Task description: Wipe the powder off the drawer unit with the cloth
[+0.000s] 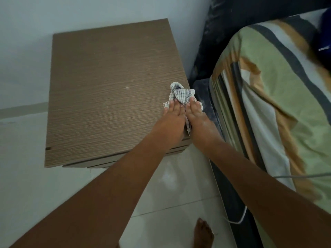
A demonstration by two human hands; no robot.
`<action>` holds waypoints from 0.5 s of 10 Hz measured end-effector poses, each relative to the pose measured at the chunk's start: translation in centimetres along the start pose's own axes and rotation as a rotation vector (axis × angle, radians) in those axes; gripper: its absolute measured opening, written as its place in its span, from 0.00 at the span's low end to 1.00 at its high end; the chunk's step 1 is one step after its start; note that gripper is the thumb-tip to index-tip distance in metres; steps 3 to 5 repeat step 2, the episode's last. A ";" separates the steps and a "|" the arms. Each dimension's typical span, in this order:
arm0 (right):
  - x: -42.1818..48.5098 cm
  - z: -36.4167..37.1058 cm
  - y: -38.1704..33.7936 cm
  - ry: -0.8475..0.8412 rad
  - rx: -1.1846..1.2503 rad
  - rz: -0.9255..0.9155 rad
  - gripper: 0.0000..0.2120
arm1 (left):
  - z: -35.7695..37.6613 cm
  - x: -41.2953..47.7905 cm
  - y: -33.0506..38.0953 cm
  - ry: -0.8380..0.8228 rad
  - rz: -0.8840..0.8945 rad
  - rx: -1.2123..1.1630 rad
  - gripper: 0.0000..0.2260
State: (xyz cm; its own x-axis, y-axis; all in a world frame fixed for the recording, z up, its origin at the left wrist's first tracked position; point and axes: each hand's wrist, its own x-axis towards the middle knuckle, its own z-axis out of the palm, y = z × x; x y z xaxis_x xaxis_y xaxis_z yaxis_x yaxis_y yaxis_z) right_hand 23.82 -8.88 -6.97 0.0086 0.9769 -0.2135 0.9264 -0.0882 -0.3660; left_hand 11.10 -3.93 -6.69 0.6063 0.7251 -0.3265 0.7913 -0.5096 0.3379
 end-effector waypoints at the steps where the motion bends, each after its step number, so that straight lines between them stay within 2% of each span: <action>1: 0.4 -0.4 -0.5 -0.037 0.044 0.021 0.32 | -0.9 0.4 0.2 -0.072 -0.021 -0.010 0.34; 2: 0.2 -2.9 -0.9 0.060 0.257 0.087 0.27 | -2.5 -0.5 -0.4 -0.086 -0.003 -0.065 0.33; 5: 0.2 -2.9 -0.9 0.060 0.257 0.087 0.27 | -2.5 -0.5 -0.4 -0.086 -0.003 -0.065 0.33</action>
